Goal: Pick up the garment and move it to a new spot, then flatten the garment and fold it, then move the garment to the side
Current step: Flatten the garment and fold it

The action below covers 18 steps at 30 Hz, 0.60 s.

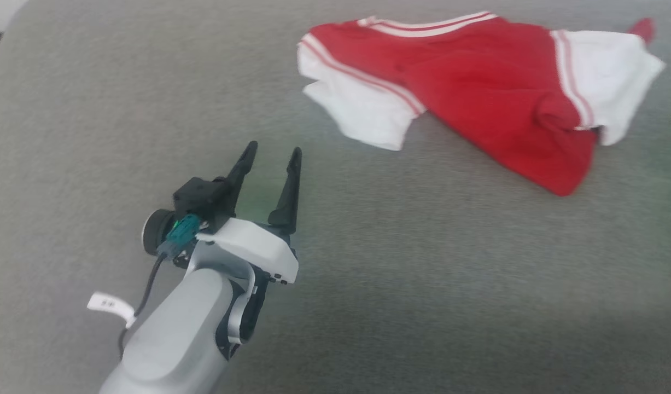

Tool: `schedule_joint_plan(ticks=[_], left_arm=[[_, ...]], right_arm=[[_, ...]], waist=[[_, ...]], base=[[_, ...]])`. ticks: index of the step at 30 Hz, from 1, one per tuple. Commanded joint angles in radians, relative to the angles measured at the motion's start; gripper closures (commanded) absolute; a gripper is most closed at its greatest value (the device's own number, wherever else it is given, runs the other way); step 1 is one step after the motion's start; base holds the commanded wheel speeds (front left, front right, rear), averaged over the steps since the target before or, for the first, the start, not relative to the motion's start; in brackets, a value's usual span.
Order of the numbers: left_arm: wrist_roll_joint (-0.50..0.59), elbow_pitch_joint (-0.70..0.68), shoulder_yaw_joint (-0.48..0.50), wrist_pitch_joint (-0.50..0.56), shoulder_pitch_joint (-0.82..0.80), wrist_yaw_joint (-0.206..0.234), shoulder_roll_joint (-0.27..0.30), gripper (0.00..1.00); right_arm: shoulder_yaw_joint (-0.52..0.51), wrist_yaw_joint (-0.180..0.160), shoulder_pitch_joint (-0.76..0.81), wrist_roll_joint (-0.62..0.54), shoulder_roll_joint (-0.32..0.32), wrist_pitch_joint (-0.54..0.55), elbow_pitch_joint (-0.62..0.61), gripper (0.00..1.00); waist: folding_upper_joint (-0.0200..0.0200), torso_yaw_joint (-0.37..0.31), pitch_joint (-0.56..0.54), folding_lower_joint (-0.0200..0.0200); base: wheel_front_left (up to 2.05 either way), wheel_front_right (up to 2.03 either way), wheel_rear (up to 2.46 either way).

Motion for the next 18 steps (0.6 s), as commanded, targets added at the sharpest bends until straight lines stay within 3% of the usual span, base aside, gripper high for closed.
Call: schedule_joint_plan(ticks=[1, 6, 13, 18], left_arm=[[0.022, -0.043, 0.029, -0.008, 0.026, 0.017, -0.008, 0.0], [0.106, -0.194, 0.111, -0.008, 0.12, 0.033, -0.035, 0.0], [0.181, -0.287, 0.173, -0.008, 0.193, 0.003, -0.083, 0.0], [0.21, -0.301, 0.208, -0.008, 0.216, -0.027, -0.122, 0.0]], right_arm=[[0.005, -0.002, -0.035, 0.009, -0.013, 0.04, 0.019, 0.0], [0.022, -0.002, -0.123, 0.02, -0.034, 0.173, 0.088, 0.0], [0.029, -0.002, -0.197, -0.017, -0.037, 0.279, 0.203, 0.0], [0.041, -0.002, -0.189, -0.017, -0.024, 0.291, 0.237, 0.0]], waist=[[0.0, 0.06, 0.034, 0.0], [0.0, 0.116, 0.067, 0.0], [0.0, 0.16, 0.11, 0.0], [0.0, 0.168, 0.134, 0.0]], base=[[0.0, 0.0, 0.0], [0.0, 0.0, 0.0], [0.0, 0.0, 0.0], [0.0, 0.0, 0.0]])
